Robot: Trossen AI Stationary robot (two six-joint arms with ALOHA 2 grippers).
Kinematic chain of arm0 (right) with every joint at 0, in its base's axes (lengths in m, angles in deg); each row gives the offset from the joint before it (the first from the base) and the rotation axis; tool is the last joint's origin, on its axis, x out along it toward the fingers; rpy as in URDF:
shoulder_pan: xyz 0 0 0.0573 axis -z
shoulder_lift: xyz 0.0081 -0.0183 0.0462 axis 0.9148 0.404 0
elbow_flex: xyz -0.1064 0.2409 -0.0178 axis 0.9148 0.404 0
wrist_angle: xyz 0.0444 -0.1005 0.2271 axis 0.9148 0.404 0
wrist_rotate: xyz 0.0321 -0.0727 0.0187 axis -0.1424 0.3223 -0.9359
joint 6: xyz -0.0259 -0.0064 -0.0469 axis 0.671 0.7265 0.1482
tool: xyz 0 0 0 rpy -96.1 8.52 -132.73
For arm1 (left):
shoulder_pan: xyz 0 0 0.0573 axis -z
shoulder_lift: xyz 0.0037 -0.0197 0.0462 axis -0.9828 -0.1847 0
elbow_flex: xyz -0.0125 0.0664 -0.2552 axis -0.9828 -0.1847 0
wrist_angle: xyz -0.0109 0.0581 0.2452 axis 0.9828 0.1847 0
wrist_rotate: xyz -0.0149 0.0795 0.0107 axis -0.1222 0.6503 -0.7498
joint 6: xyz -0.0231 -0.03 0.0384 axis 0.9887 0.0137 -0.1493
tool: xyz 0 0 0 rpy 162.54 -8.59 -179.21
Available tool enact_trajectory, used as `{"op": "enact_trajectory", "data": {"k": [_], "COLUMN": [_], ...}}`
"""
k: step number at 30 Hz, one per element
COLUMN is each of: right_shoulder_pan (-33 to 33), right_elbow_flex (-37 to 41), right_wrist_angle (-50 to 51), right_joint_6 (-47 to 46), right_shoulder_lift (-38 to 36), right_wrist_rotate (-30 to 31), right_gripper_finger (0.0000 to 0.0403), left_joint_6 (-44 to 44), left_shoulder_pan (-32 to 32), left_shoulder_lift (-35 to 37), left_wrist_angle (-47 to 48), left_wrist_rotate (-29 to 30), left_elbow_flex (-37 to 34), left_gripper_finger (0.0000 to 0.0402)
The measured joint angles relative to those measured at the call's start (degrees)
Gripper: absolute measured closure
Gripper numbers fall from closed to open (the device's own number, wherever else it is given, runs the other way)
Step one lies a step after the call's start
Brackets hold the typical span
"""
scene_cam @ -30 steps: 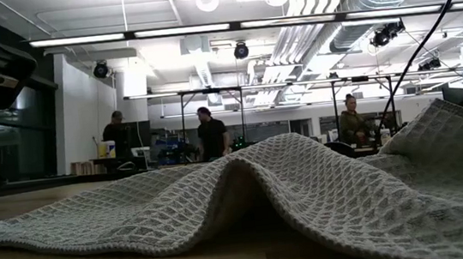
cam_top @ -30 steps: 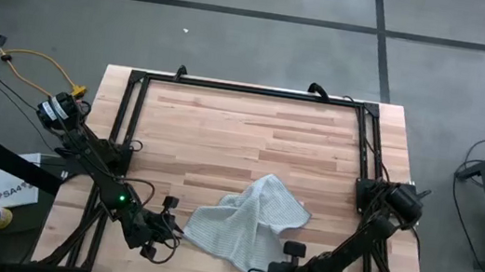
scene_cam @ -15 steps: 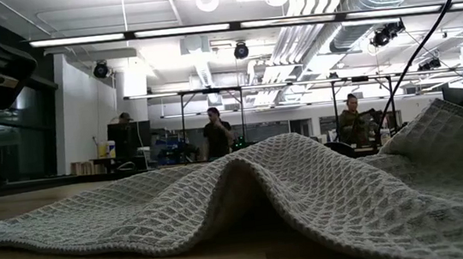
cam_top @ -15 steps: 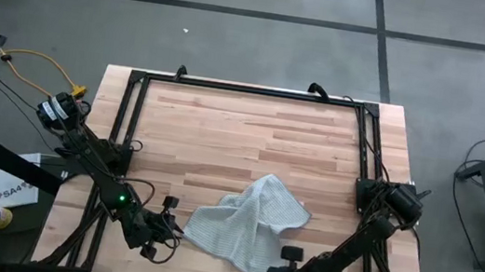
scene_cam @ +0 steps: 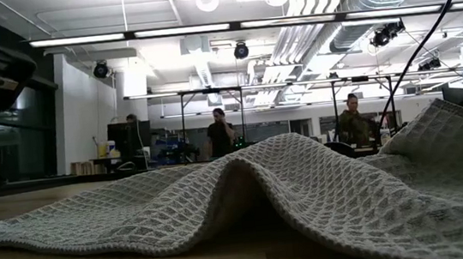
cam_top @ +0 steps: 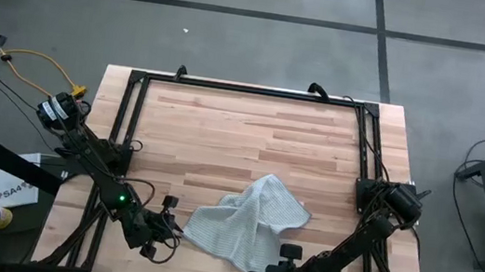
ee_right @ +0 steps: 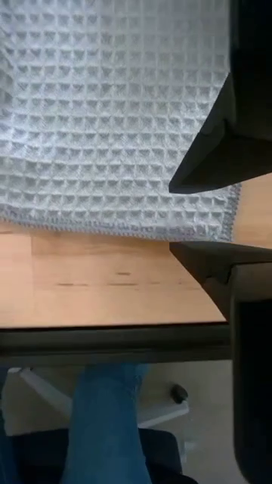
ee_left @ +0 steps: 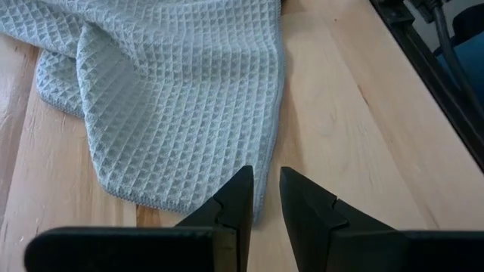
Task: Fold microfiber towels
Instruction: Fold the gray microfiber cloth
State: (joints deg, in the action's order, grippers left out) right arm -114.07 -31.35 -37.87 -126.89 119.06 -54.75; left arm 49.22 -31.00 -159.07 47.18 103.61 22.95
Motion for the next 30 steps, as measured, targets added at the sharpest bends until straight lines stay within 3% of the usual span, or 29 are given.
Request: {"op": "enact_trajectory", "data": {"k": [23, 30], "right_shoulder_pan": [-0.09, -0.02], "right_elbow_flex": [-0.17, -0.09], "right_wrist_angle": [0.82, 0.35], "right_joint_6": [-1.72, -1.76], "right_shoulder_lift": [3.37, 3.48], "right_wrist_rotate": [-0.97, -1.19], "right_gripper_finger": [0.0295, 0.0295], "left_joint_6": [-0.03, -4.20], "left_shoulder_pan": [-0.52, -3.87], "left_shoulder_lift": [-0.44, -4.23], "left_wrist_angle": [4.14, 1.71], "left_wrist_rotate": [0.90, -3.96], "left_elbow_flex": [-0.02, -0.01], "left_gripper_finger": [0.0333, 0.0333]}}
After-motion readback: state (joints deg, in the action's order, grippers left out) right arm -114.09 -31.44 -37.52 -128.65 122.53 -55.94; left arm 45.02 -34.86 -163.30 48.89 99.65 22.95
